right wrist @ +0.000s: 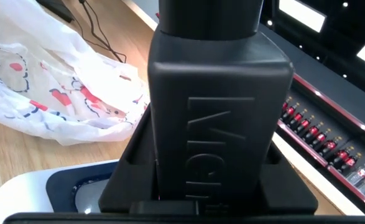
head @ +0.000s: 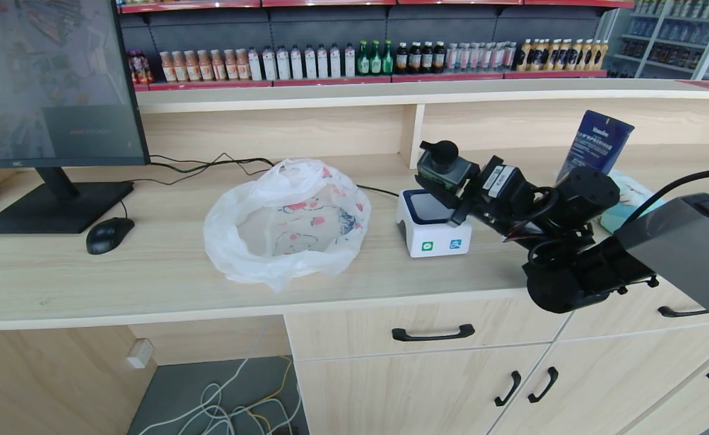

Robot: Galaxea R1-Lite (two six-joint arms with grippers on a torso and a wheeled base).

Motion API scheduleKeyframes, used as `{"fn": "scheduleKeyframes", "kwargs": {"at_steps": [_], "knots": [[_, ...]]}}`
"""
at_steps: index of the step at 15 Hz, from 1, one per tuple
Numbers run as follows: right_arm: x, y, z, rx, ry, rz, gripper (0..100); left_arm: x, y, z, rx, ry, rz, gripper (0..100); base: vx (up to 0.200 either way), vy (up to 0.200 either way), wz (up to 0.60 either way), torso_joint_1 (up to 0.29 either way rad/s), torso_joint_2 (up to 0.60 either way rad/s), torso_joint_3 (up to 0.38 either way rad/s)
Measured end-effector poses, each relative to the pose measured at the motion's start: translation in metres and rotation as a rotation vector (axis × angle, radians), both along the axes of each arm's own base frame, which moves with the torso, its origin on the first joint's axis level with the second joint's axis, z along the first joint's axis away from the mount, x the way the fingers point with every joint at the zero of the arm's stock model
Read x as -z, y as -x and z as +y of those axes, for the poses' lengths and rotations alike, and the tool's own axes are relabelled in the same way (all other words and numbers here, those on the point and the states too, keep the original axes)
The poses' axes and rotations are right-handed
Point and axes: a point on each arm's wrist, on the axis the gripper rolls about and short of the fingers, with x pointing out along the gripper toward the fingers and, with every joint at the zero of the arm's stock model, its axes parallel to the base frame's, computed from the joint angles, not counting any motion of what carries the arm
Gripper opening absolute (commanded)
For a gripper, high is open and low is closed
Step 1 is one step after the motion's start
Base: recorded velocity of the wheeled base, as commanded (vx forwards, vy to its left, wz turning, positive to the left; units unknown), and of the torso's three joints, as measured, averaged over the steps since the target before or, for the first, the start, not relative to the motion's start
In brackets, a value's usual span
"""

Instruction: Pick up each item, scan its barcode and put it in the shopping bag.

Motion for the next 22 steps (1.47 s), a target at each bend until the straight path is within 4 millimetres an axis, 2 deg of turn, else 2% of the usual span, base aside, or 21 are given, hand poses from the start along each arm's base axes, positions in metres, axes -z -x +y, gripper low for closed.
{"fn": "scheduleKeyframes", "kwargs": {"at_steps": [5, 10, 12, 16, 19, 22], "knots": [[-0.017, 0.008, -0.002, 0.000, -0.035, -0.008, 0, 0.000, 0.000, 0.000, 0.000, 0.000, 0.000, 100, 0.000, 0.000, 0.00, 0.000, 0.00, 0.000], [-0.044, 0.021, -0.008, 0.064, -0.184, 0.042, 0, 0.000, 0.000, 0.000, 0.000, 0.000, 0.001, 100, 0.000, 0.000, 0.00, 0.000, 0.00, 0.000], [-0.048, 0.028, -0.011, 0.090, -0.236, 0.085, 0, 0.000, 0.000, 0.000, 0.000, 0.000, 0.001, 100, 0.000, 0.000, 0.00, 0.000, 0.00, 0.000], [-0.040, 0.060, -0.023, 0.168, -0.322, 0.239, 0, 0.000, 0.000, 0.000, 0.000, 0.001, 0.000, 100, 0.000, 0.000, 0.00, 0.000, 0.00, 0.000], [-0.024, 0.089, -0.034, 0.253, -0.423, 0.412, 0, 0.000, 0.000, 0.000, 0.000, 0.002, 0.001, 100, -0.200, 0.000, 0.00, 0.006, 0.00, 0.005], [-0.025, 0.107, -0.042, 0.312, -0.563, 0.495, 0, 0.000, 0.000, 0.000, -0.001, 0.003, 0.001, 100, -0.200, 0.000, 0.00, 0.001, 0.00, 0.004]]}}
